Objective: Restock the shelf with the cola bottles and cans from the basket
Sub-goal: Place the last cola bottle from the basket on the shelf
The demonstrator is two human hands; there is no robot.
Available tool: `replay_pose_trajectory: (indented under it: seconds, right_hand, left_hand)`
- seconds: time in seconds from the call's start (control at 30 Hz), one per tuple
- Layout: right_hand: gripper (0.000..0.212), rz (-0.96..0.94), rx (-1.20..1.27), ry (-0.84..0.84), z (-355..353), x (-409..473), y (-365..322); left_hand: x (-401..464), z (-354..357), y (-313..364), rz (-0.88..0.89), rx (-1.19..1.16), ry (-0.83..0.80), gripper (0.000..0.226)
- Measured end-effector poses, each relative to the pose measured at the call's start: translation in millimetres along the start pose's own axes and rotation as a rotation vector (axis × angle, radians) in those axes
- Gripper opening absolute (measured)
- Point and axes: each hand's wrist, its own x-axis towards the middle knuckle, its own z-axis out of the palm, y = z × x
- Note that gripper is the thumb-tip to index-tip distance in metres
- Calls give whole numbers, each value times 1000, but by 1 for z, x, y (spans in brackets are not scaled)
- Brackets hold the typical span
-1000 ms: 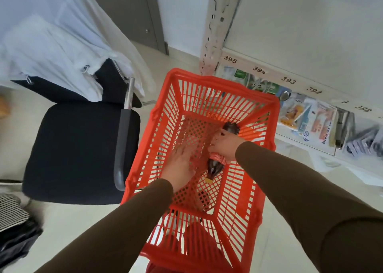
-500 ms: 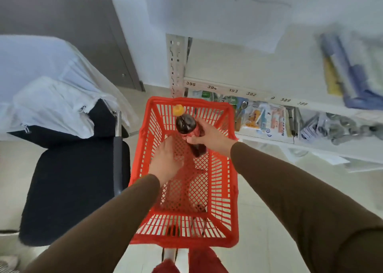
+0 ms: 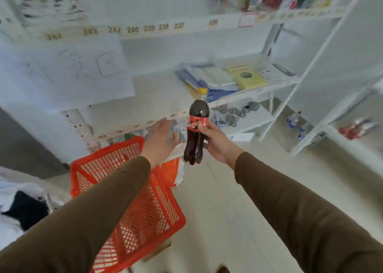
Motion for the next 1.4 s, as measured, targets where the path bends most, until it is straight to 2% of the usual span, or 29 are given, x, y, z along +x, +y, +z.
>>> replay_pose_trajectory:
  seconds: [0.23, 0.33, 0.43, 0.53, 0.63, 0.73, 0.93, 1.13, 1.4]
  right_hand:
    - [52, -111, 291, 371, -168, -142, -33]
    - [64, -131, 396, 543, -247, -212, -40]
    - [70, -146, 347, 670, -325, -286, -43]
    - [58, -183, 210, 805, -396, -357, -43]
    - [47, -225, 181, 939, -456, -417, -43]
    - [46, -273, 174, 1031, -508, -466, -45]
    - [48, -314, 118, 1200, -613, -530, -53]
    - [38, -329, 37, 1344, -734, -563, -84]
    - [62, -302, -14, 1501, -910, -600, -152]
  left_hand:
    - [24, 100, 196, 379, 36, -184, 64]
    - [15, 162, 290, 528, 100, -268, 62]
    - [-2, 226, 383, 635, 147, -338, 66]
    - [-26, 287, 471, 750, 199, -396, 67]
    - [-50, 338, 547, 866, 229, -446, 71]
    - [-66, 382, 615, 964, 258, -463, 76]
    - [-72, 461, 730, 1113, 255, -478, 74]
    - [-44, 549, 844, 1193, 191, -514, 74]
    - [6, 655, 1010, 1282, 166, -563, 75]
